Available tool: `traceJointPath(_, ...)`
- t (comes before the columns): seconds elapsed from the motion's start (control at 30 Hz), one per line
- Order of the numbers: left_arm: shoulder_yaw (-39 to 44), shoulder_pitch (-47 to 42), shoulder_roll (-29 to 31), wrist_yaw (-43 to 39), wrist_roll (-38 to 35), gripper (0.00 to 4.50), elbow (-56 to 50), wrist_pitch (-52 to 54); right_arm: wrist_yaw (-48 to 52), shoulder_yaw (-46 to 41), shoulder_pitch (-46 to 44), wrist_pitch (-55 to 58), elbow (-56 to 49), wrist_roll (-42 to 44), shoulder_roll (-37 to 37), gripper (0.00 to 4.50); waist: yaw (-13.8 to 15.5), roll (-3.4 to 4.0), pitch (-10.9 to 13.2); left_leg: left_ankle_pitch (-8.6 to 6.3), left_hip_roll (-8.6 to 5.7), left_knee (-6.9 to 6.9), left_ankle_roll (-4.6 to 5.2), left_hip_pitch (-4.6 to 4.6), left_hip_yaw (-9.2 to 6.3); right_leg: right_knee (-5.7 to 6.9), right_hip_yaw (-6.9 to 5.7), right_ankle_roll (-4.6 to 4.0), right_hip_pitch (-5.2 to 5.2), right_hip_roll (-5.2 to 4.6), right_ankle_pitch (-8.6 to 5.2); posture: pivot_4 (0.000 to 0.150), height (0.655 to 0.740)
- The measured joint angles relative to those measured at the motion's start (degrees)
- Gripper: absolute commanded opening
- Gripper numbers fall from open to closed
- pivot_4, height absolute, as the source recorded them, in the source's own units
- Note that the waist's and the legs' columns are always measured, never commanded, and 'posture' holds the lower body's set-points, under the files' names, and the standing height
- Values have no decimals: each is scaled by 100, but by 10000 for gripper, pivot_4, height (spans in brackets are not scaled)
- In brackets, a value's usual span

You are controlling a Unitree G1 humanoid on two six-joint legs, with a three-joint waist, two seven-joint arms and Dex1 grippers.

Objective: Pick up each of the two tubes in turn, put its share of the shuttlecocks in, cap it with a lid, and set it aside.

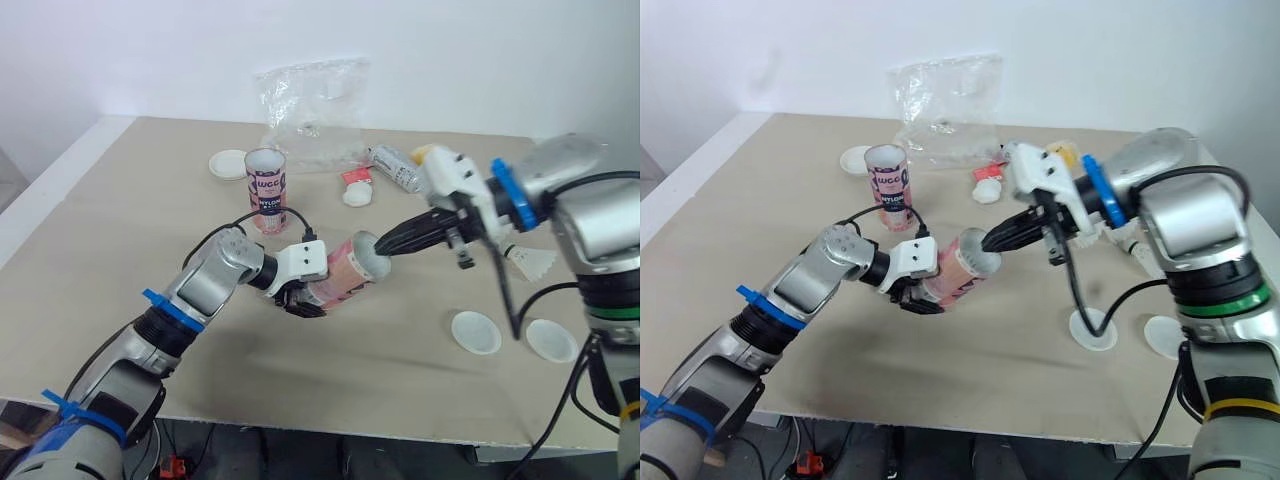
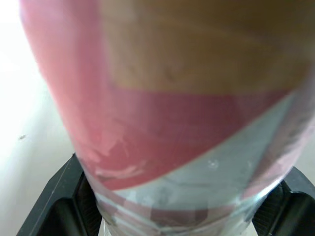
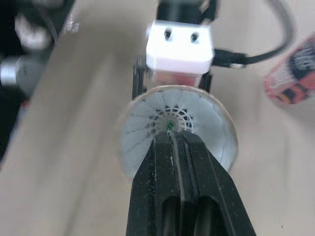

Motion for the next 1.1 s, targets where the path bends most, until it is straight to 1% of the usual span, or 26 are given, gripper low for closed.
traceJointPath(0.07,273,224,-234,214,-134,32759,160,-190,-181,-480,341,273,-138,235,-198,653,36,-2,1,0,-6,1,1,-6,1,-2,-3,0,1,-9,0,1500,7400)
traceJointPath(0.13,610,541,-555,492,-361,32759,402,-581,-550,-1033,983,626,-436,526,-338,653,66,-3,2,1,-9,1,4,-33,-1,-2,-4,-1,-3,-7,3,1500,7400)
traceJointPath(0.2,676,609,-638,556,-431,32759,477,-723,-680,-1172,1210,712,-548,610,-344,653,71,-1,3,1,-11,1,4,-36,-3,-2,-6,2,-7,-5,4,1500,7400)
traceJointPath(0.23,838,832,-844,619,-584,32759,494,-942,-902,-1547,1791,825,-933,724,-397,653,102,-3,2,0,-14,-4,6,-39,-14,-4,-15,-3,0,-5,1,1500,7400)
traceJointPath(0.27,903,957,-909,643,-655,32759,501,-1026,-959,-1636,2006,874,-1031,758,-415,653,103,-4,2,-8,-15,1,4,-38,-20,-2,-18,-4,5,-5,-10,1500,7400)
traceJointPath(0.3,1043,1317,-1109,711,-825,32759,556,-1309,-1218,-1915,2646,1036,-1301,825,-425,653,104,-5,2,-21,-16,2,8,-45,-18,-2,-16,0,2,-5,-14,1500,7400)
traceJointPath(0.37,1080,1372,-1136,750,-908,32759,590,-1485,-1389,-1962,2899,1153,-1330,832,-422,653,94,10,11,-25,-17,5,9,-47,-15,1,-14,29,-5,-3,2,1500,7400)
traceJointPath(0.4,1078,1377,-1201,754,-910,32759,607,-1586,-1468,-2090,3059,1140,-1429,833,-427,653,94,16,8,-25,-19,4,9,-46,-16,0,-15,30,-4,-3,1,1500,7400)
traceJointPath(0.47,1073,1531,-1329,709,-938,32759,711,-1956,-1720,-2358,3630,1093,-1596,804,-451,653,99,15,8,-26,-19,5,8,-45,-35,0,-16,45,8,9,-12,1500,7400)
traceJointPath(0.57,913,1620,-1406,541,-890,32759,930,-2464,-2026,-2608,4212,1019,-1586,701,-492,653,80,17,11,-25,-16,10,7,-40,-30,0,-12,42,7,12,-30,1500,7400)
traceJointPath(0.6,889,1624,-1406,530,-876,32759,934,-2516,-2041,-2630,4264,1009,-1577,690,-515,3232,79,16,11,-25,-16,10,7,-38,-31,0,-13,41,10,12,-31,1500,7400)
traceJointPath(0.63,755,1629,-1431,465,-819,32759,968,-2742,-2175,-2807,4497,1051,-1427,663,-559,7784,80,16,11,-25,-16,16,7,-38,-31,0,-12,41,15,12,-30,1500,7400)
traceJointPath(0.7,724,1627,-1444,417,-792,32759,984,-2797,-2245,-2849,4566,1104,-1303,654,-592,11440,79,17,10,-25,-17,20,7,-38,-28,0,-9,41,15,11,-28,1500,7400)
traceJointPath(0.73,688,1624,-1469,405,-777,32759,988,-2828,-2248,-2879,4692,1089,-1211,629,-689,15435,82,18,10,-25,-17,22,7,-39,-28,0,-8,42,15,11,-28,1500,7400)
traceJointPath(0.77,637,1638,-1511,383,-763,32759,999,-2908,-2191,-2848,4957,873,-1069,465,-948,19730,92,19,9,-25,-22,21,8,-38,-30,0,-8,47,19,8,-33,1500,7400)
traceJointPath(0.8,623,1646,-1521,366,-761,32759,1001,-2937,-2165,-2820,5027,745,-947,372,-1048,22452,92,18,10,-25,-21,22,8,-38,-30,-1,-8,47,18,8,-34,1500,7400)
traceJointPath(0.87,558,1674,-1574,311,-767,32759,1004,-3013,-2119,-2724,5116,190,-413,56,-1246,33435,76,20,9,-25,-21,21,8,-37,-25,-2,-6,47,18,6,-33,1500,7400)
traceJointPath(0.9,554,1676,-1579,310,-767,32759,1004,-3013,-2118,-2713,5117,158,-389,36,-1252,34658,76,21,8,-25,-21,21,8,-36,-25,-2,-6,47,18,7,-33,1500,7400)
traceJointPath(0.97,536,1712,-1654,307,-773,32759,1000,-3009,-2021,-2505,5082,-202,-99,-101,-1333,43358,70,24,7,-25,-17,19,8,-34,-26,-2,-6,47,18,13,-33,1500,7400)
traceJointPath(1.1,523,1724,-1682,307,-764,32759,993,-2998,-1867,-2009,4762,-639,379,-330,-1381,43358,63,25,7,-25,-15,20,8,-32,-27,-2,-5,47,19,16,-32,1500,7400)
